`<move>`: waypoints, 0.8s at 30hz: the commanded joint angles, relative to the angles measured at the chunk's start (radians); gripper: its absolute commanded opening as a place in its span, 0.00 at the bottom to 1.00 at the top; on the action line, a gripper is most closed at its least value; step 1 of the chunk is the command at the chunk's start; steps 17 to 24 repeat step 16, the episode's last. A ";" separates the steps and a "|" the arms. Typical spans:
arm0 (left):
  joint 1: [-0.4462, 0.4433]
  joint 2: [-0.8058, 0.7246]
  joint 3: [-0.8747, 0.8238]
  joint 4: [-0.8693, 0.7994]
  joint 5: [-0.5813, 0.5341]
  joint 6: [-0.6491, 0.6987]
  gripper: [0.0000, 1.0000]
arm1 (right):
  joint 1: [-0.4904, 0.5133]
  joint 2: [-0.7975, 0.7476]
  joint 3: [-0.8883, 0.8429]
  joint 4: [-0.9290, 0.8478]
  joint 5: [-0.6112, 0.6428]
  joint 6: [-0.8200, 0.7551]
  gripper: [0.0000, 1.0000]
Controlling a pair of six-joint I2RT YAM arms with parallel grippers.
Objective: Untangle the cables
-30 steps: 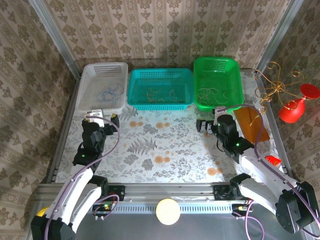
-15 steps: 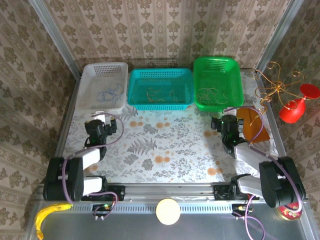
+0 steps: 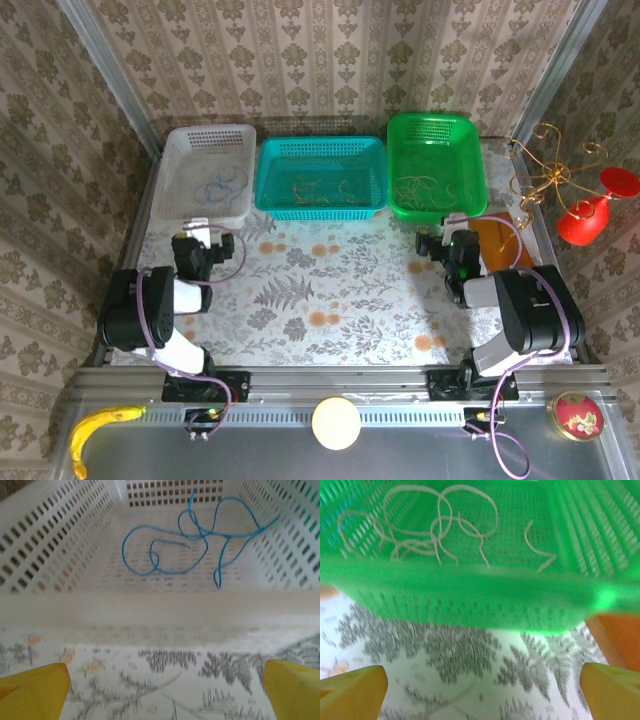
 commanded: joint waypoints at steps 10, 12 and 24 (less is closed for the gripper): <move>-0.010 -0.011 0.055 -0.075 0.013 0.035 1.00 | -0.014 -0.001 0.051 -0.017 -0.040 0.008 1.00; -0.013 -0.011 0.055 -0.075 0.009 0.036 1.00 | -0.017 0.001 0.058 -0.027 -0.044 0.011 1.00; -0.027 -0.011 0.055 -0.073 -0.038 0.038 1.00 | -0.017 -0.007 0.046 -0.012 -0.046 0.010 1.00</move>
